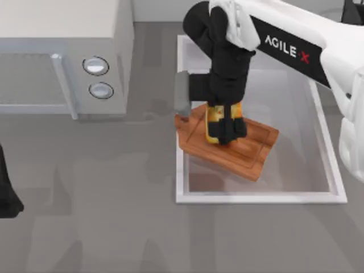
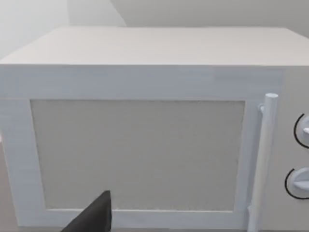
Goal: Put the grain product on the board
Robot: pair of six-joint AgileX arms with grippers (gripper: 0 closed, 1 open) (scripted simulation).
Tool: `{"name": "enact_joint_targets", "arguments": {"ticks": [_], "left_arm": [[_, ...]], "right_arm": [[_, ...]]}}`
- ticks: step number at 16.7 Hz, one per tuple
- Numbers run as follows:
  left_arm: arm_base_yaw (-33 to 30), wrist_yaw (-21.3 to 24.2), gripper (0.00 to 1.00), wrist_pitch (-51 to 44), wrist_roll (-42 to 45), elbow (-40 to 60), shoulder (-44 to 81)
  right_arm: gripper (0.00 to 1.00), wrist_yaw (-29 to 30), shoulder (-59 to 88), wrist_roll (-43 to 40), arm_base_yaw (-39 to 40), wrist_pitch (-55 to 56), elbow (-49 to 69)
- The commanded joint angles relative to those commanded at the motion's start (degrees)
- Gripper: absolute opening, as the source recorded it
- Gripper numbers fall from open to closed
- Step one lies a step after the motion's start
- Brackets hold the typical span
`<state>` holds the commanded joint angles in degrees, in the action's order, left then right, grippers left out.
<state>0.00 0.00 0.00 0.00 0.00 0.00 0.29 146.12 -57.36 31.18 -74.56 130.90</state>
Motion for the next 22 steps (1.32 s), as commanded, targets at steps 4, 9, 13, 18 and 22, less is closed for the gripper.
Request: {"name": "enact_joint_targets", "arguments": {"ticks": [4, 9, 13, 18, 22], "left_arm": [[0.0, 0.0, 1.0, 0.0, 0.0, 0.0, 0.0], [0.0, 0.0, 1.0, 0.0, 0.0, 0.0, 0.0], [0.0, 0.0, 1.0, 0.0, 0.0, 0.0, 0.0], [0.0, 0.0, 1.0, 0.0, 0.0, 0.0, 0.0], [0.0, 0.0, 1.0, 0.0, 0.0, 0.0, 0.0]], "right_arm": [[0.08, 0.0, 0.0, 0.0, 0.0, 0.0, 0.0], [0.45, 0.0, 0.0, 0.0, 0.0, 0.0, 0.0], [0.75, 0.0, 0.0, 0.0, 0.0, 0.0, 0.0], [1.0, 0.0, 0.0, 0.0, 0.0, 0.0, 0.0], [1.0, 0.0, 0.0, 0.0, 0.0, 0.0, 0.0]]}}
